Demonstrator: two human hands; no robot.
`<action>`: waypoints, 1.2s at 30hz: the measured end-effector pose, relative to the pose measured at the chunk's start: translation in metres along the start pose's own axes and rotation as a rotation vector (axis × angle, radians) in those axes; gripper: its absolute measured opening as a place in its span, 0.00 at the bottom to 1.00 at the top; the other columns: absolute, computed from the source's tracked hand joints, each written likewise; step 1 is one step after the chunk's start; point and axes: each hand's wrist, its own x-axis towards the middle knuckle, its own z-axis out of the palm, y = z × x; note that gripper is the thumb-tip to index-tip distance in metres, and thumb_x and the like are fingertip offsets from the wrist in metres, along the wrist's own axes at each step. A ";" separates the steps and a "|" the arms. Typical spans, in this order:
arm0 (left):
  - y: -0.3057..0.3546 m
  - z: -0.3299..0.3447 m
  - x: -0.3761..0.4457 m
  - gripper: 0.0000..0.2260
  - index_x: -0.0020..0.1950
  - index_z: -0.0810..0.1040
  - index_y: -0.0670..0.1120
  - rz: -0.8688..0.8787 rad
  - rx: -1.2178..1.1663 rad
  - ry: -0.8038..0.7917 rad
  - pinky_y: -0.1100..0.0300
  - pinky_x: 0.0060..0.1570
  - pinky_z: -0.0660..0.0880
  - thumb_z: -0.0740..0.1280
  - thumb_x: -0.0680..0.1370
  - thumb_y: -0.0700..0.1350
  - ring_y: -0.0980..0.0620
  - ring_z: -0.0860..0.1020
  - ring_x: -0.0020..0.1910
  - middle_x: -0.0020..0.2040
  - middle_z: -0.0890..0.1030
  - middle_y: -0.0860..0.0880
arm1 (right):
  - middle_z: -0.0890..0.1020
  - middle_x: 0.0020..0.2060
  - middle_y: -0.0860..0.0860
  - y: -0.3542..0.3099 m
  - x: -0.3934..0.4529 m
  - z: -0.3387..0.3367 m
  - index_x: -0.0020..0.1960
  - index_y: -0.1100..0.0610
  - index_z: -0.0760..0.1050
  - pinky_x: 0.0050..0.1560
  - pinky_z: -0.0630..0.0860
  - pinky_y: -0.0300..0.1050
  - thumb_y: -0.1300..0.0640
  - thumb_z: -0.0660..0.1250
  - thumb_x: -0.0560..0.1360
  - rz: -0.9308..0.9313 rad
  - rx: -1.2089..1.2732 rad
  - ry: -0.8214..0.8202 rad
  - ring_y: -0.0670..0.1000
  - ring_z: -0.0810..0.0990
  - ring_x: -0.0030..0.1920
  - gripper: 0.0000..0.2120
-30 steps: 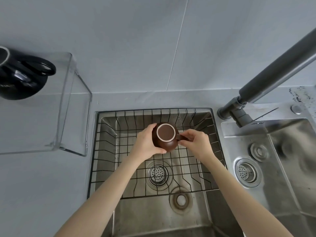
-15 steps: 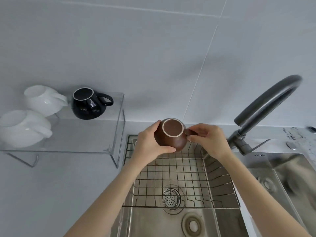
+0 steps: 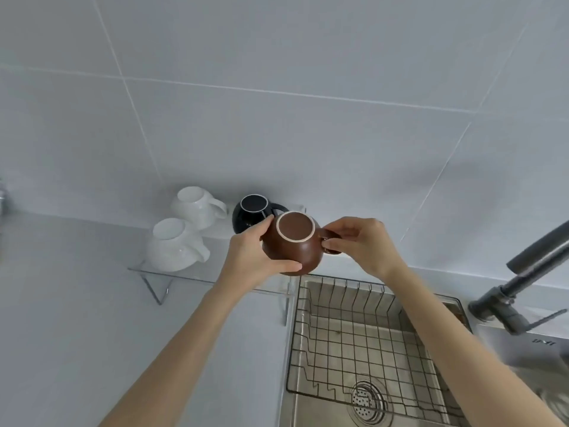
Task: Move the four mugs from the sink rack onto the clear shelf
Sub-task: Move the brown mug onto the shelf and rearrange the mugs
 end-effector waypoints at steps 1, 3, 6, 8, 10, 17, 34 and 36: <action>-0.006 -0.011 0.000 0.41 0.65 0.71 0.49 -0.008 0.010 0.001 0.64 0.59 0.70 0.81 0.54 0.44 0.57 0.76 0.57 0.56 0.80 0.54 | 0.85 0.39 0.57 -0.002 0.005 0.012 0.43 0.62 0.80 0.45 0.82 0.39 0.70 0.71 0.65 0.002 0.003 -0.008 0.51 0.83 0.37 0.08; -0.015 -0.025 0.002 0.39 0.64 0.71 0.49 -0.016 0.021 -0.012 0.68 0.56 0.69 0.81 0.55 0.43 0.57 0.76 0.56 0.54 0.80 0.55 | 0.84 0.37 0.54 -0.004 0.011 0.028 0.43 0.61 0.80 0.44 0.81 0.37 0.70 0.71 0.65 0.012 0.006 -0.018 0.49 0.83 0.36 0.08; -0.028 -0.046 0.006 0.37 0.62 0.73 0.49 -0.021 0.049 -0.047 0.71 0.52 0.69 0.80 0.55 0.41 0.56 0.76 0.53 0.48 0.77 0.59 | 0.84 0.37 0.54 -0.003 0.017 0.053 0.44 0.61 0.80 0.45 0.82 0.40 0.70 0.71 0.65 0.041 0.013 -0.011 0.50 0.83 0.37 0.08; -0.039 -0.057 0.012 0.37 0.62 0.73 0.47 -0.037 0.081 -0.089 0.66 0.55 0.71 0.81 0.55 0.41 0.54 0.76 0.54 0.50 0.78 0.57 | 0.84 0.37 0.53 -0.001 0.021 0.068 0.43 0.61 0.80 0.45 0.82 0.40 0.69 0.72 0.65 0.054 0.012 -0.002 0.49 0.83 0.37 0.08; -0.047 -0.062 0.016 0.41 0.64 0.71 0.48 -0.053 0.115 -0.126 0.57 0.60 0.73 0.80 0.53 0.47 0.53 0.77 0.56 0.55 0.80 0.53 | 0.85 0.36 0.50 0.002 0.021 0.078 0.41 0.58 0.81 0.44 0.82 0.38 0.69 0.72 0.65 0.073 0.023 0.002 0.48 0.83 0.36 0.09; -0.068 -0.070 0.026 0.38 0.60 0.74 0.51 -0.074 0.175 -0.201 0.51 0.59 0.75 0.78 0.51 0.51 0.51 0.78 0.55 0.54 0.82 0.51 | 0.84 0.32 0.44 0.016 0.026 0.098 0.39 0.53 0.81 0.44 0.82 0.41 0.67 0.73 0.65 0.136 -0.002 0.014 0.47 0.84 0.35 0.10; -0.075 -0.067 0.024 0.27 0.52 0.75 0.46 -0.058 0.261 -0.234 0.50 0.53 0.76 0.80 0.56 0.46 0.48 0.78 0.48 0.47 0.82 0.48 | 0.84 0.37 0.51 0.027 0.027 0.106 0.46 0.62 0.80 0.43 0.82 0.37 0.68 0.72 0.66 0.163 -0.003 -0.001 0.46 0.83 0.36 0.09; -0.073 -0.067 0.023 0.29 0.54 0.74 0.45 -0.056 0.262 -0.230 0.50 0.55 0.75 0.80 0.57 0.46 0.47 0.78 0.50 0.49 0.82 0.47 | 0.84 0.37 0.51 0.027 0.027 0.106 0.45 0.61 0.80 0.42 0.81 0.36 0.68 0.72 0.66 0.159 0.003 -0.007 0.45 0.83 0.35 0.09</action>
